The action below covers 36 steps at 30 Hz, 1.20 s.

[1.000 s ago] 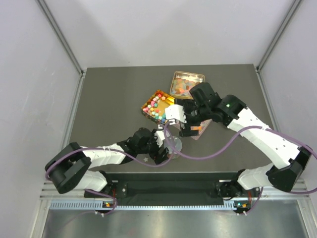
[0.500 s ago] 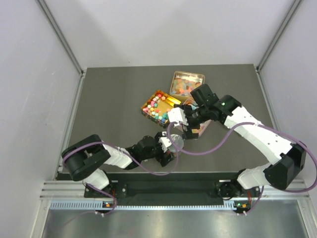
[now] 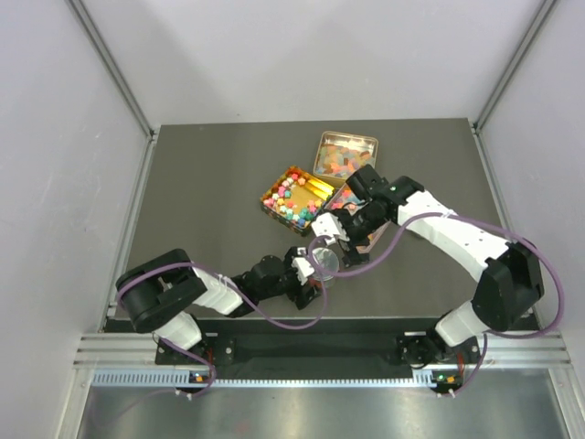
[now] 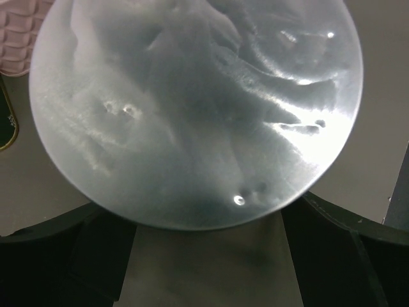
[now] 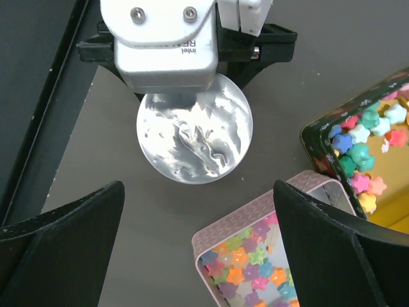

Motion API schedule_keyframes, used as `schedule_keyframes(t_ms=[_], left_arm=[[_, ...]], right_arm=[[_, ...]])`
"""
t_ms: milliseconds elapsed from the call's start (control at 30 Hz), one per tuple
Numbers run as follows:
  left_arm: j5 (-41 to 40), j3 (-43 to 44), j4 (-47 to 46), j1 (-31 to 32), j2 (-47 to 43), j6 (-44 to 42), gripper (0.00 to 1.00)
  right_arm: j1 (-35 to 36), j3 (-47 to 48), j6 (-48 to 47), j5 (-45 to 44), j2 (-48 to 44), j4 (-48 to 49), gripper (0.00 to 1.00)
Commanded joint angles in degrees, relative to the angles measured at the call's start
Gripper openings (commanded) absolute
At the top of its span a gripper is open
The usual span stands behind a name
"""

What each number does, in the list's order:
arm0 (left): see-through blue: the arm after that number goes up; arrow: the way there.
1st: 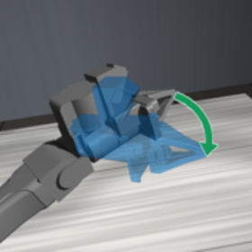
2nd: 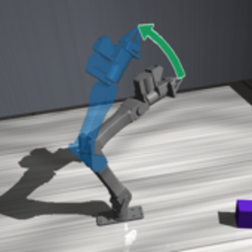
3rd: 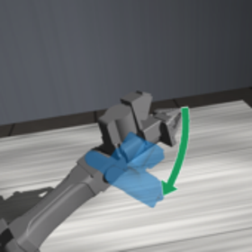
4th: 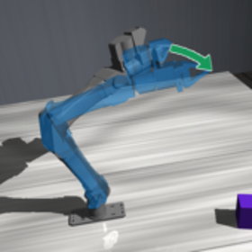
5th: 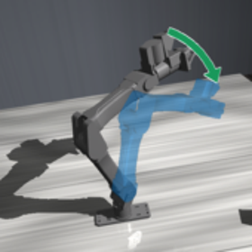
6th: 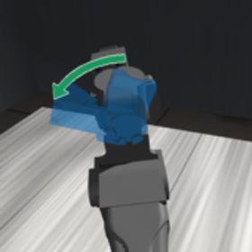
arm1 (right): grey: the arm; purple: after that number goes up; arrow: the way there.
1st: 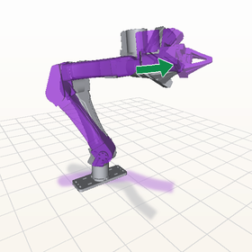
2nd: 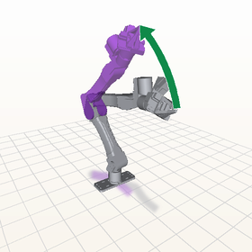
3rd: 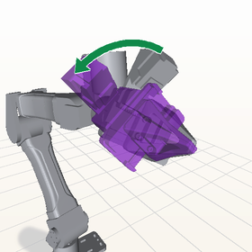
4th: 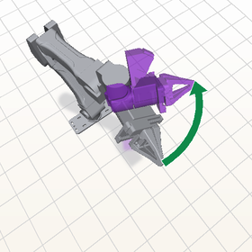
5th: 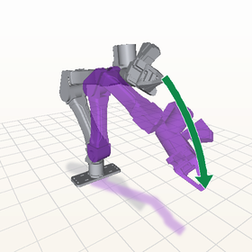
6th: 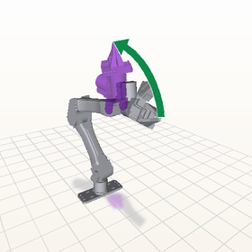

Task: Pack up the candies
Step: Screw the bottle lid onto the packing bottle.

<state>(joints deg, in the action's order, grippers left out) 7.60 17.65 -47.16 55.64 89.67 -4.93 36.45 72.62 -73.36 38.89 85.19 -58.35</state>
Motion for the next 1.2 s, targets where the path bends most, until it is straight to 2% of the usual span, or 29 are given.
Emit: schedule_keyframes(t_ms=[0,200,567,900,1100,1167], left_arm=[[-1.09,-1.65,-5.57,0.79,1.82,-3.07,0.91],[-0.39,-2.18,-7.77,1.05,1.74,-5.0,0.9],[0.4,-3.15,-13.49,2.02,2.44,-9.31,0.91],[4.88,-1.21,-14.98,2.28,5.52,-6.15,0.99],[5.33,-1.57,-15.6,2.28,5.69,-5.27,0.8],[5.76,-0.6,-13.68,2.28,5.78,-4.92,0.65]], right_arm=[[-1.03,0.06,-5.82,4.52,1.99,-0.98,1.0],[-1.99,2.34,-10.65,4.35,6.83,-1.59,1.0],[-1.99,9.56,-18.39,6.28,13.24,-8.89,1.0],[-1.2,11.84,-24.72,4.44,14.92,-16.01,1.0],[-1.2,10.97,-24.72,4.35,13.87,-16.36,1.0],[-1.2,10.44,-24.81,4.35,13.69,-16.45,1.0]])
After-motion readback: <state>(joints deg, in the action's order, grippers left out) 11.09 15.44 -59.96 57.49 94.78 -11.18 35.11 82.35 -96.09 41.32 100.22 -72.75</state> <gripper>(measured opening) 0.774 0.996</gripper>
